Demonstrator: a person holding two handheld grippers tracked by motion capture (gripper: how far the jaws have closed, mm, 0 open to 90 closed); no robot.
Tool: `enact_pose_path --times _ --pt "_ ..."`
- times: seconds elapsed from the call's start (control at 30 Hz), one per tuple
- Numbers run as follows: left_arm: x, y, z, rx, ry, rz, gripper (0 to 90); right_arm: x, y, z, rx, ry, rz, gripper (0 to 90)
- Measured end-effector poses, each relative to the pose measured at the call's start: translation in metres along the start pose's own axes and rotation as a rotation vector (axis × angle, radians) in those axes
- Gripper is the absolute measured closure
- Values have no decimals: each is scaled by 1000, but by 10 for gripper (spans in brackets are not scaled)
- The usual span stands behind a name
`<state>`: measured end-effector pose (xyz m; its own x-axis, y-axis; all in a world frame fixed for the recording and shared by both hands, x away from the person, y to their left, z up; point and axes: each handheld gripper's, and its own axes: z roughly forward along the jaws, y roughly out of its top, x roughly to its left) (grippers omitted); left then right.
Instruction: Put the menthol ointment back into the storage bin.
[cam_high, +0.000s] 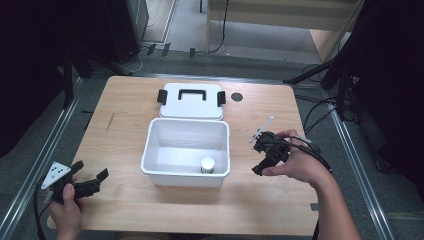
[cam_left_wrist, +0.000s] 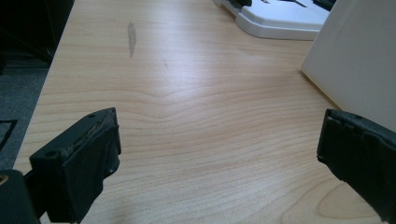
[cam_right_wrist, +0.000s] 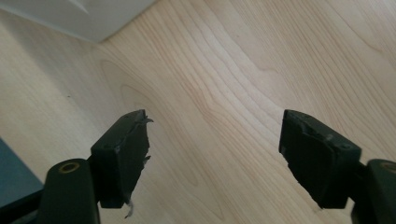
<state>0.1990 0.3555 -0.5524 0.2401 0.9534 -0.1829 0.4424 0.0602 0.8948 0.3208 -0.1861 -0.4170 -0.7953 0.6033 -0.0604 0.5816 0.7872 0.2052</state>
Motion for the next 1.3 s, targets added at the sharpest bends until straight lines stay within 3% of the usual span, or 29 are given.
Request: enact_pose_path --times 0.13,0.17,0.2,0.23,0.27,0.37,0.53,0.57,0.63,0.67,0.77,0.8,1.03,1.13,1.17,1.3 --pt "-1 0 0 0 -5 5 1 -7 -20 5 -77 -28 70 132" --pt "-1 0 0 0 -4 7 1 -9 -30 6 -113 -38 108 117" --pt "-1 0 0 0 -4 7 1 -9 -30 6 -113 -38 108 117" --pt "-1 0 0 2 -3 8 1 -12 -40 9 -155 -50 154 63" --pt "-1 0 0 2 -3 8 0 -12 -40 9 -155 -50 154 63" --pt "-1 0 0 -3 -2 8 1 -16 -62 17 -219 -71 247 7" --pt "-2 0 0 2 -3 14 1 -15 -82 24 -298 -107 289 0" --pt "-2 0 0 -1 -1 11 1 -14 -93 28 -351 -135 317 0" --pt "-3 0 1 0 1 13 1 -14 -101 31 -386 -162 350 0" --pt "-3 0 1 1 3 16 1 -14 -101 31 -386 -162 350 0" --pt "-3 0 0 3 4 17 1 -15 -122 39 -485 -178 409 0" --pt "-3 0 0 3 2 20 1 -15 -122 39 -485 -178 409 0" --pt "-4 0 1 2 6 25 1 -18 -168 60 -659 -225 551 0" --pt "-4 0 1 6 4 27 1 -18 -177 65 -695 -220 589 0" --pt "-4 0 1 5 7 29 0 -19 -188 71 -749 -195 610 0" --pt "-4 0 2 9 10 31 1 -19 -197 77 -793 -213 614 0"
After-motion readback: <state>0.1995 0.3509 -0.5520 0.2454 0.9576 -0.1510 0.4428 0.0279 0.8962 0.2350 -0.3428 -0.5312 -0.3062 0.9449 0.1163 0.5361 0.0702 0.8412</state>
